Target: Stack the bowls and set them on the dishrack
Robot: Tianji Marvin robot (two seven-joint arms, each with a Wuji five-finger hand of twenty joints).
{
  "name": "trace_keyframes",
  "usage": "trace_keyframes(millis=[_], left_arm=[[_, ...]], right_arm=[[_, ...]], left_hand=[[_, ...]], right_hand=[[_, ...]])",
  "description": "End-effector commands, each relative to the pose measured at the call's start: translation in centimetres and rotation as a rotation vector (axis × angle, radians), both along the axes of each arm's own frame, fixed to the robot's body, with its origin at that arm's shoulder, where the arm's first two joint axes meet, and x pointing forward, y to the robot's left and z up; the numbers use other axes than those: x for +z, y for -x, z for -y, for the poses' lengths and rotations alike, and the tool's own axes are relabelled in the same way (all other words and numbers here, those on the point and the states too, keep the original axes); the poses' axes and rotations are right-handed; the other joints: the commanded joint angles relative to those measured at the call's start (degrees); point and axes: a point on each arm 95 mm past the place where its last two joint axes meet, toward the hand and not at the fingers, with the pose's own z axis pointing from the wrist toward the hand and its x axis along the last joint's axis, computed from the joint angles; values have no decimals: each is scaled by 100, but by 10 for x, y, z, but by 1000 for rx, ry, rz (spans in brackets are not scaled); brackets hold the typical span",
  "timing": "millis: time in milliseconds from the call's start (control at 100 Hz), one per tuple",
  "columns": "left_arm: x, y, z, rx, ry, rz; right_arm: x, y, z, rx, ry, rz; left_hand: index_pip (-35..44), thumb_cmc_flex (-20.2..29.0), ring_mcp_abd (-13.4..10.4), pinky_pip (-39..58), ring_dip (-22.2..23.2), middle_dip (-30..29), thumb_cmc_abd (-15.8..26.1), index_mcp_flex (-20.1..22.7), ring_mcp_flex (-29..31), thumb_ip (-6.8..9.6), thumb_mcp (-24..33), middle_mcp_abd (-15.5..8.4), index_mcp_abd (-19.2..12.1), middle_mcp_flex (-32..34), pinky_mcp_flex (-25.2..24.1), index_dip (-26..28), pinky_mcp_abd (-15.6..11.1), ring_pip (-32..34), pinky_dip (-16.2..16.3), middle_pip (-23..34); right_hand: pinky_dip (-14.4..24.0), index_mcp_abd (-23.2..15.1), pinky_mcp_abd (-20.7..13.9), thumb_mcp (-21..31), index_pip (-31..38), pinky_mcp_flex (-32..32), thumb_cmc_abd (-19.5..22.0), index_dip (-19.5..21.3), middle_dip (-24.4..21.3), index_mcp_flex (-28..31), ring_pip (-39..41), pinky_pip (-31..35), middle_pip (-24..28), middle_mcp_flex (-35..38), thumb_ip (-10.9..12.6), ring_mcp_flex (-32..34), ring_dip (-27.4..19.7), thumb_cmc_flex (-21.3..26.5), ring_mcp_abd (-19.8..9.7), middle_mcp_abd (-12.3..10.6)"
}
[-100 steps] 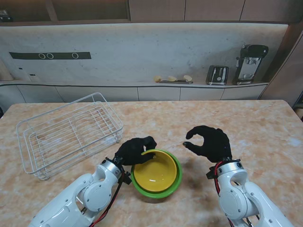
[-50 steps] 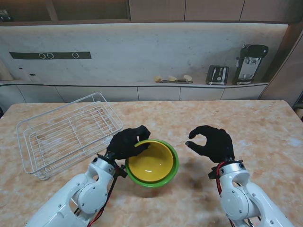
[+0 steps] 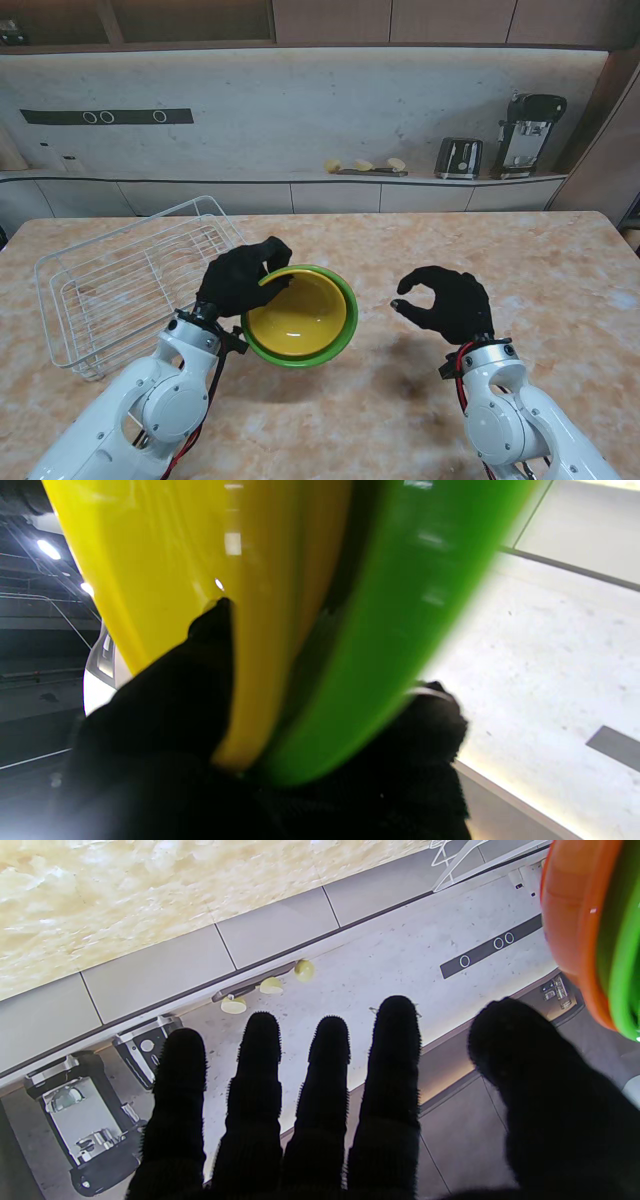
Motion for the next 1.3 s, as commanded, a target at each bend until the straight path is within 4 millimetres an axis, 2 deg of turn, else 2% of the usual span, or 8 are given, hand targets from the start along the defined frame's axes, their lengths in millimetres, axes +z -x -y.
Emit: trace_keyframes(millis=[0,580,1290], left_arm=[[17,-1,-3,10,4,34],[52,-15,-45,110,-13,67],[57,-39,-125,300,-111,-4]], right_arm=[[-4,2,-4,12,-1,-22],[-5,0,-6,24,8,-32],[-6,-2,-10,37,18,-57]], left_hand=[[1351,1890,-288,358,-32,72,1204,515,224,1019,1572,-1326,-1386,966,185,588,-473,310,99,874],[1357,1897,-301,331,-51,86,1214,519,200,1005,1539,-1348,-1420,960,165,593,-470,277,104,861],[1370,1948,-246,235,-39,109,1265,481,105,988,1448,-1335,-1444,897,6,591,-376,221,174,845]], right_hand=[[93,-130,38,42,59,-97,-87,-64,59,45,-25,2,-49,66,-129,-40,-52,29,18,-49],[92,-128,35,38,40,-105,-78,-61,54,48,-43,-10,-65,54,-127,-53,-57,21,24,-49],[91,-119,36,31,29,-123,-67,-55,53,57,-58,-22,-76,40,-125,-65,-61,21,27,-44]])
